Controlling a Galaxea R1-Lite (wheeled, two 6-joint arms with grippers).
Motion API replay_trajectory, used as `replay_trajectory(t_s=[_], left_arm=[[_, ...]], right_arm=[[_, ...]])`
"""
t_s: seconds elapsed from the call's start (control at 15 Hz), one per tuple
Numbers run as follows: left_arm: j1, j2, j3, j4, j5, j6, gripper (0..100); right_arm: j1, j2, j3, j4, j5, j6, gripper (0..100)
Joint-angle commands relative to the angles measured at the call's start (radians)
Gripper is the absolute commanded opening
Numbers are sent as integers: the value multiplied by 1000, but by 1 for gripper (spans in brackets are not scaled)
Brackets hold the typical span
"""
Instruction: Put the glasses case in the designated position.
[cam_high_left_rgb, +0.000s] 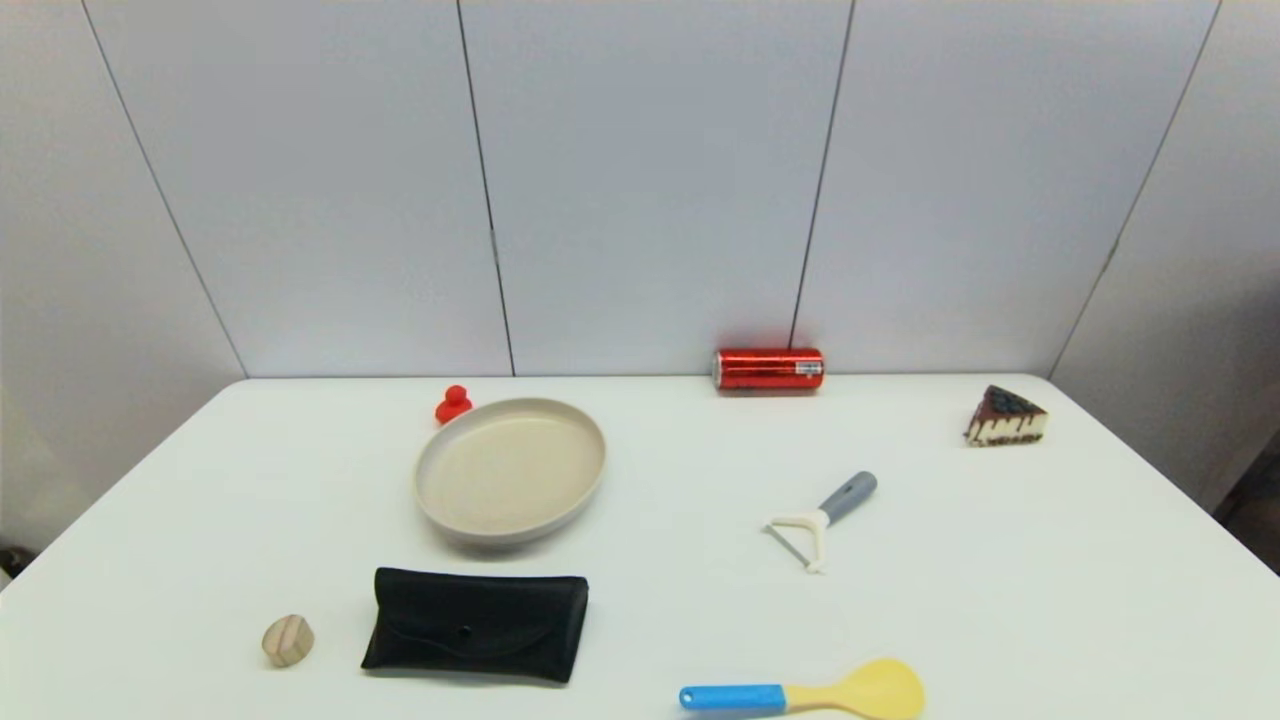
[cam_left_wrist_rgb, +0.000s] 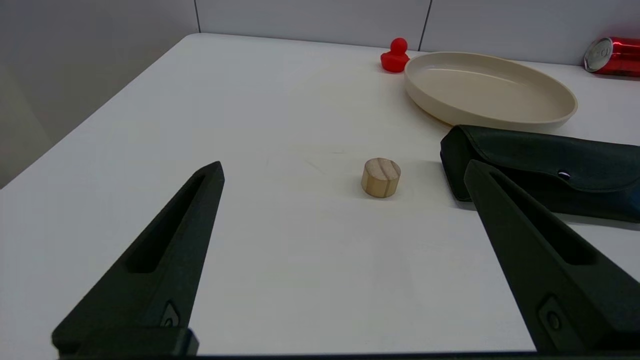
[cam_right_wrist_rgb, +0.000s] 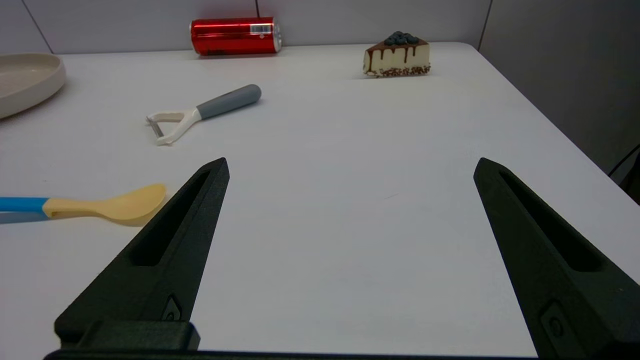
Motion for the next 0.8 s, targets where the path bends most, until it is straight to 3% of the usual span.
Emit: replay_trajectory(t_s=[0.07,0.8], left_arm=[[0,1,0,2,0,-1,100],[1,1,0,-1,0,-1,100]], right_arm=[[0,4,0,0,0,0,100],[-1,4,0,-1,0,-2,100]])
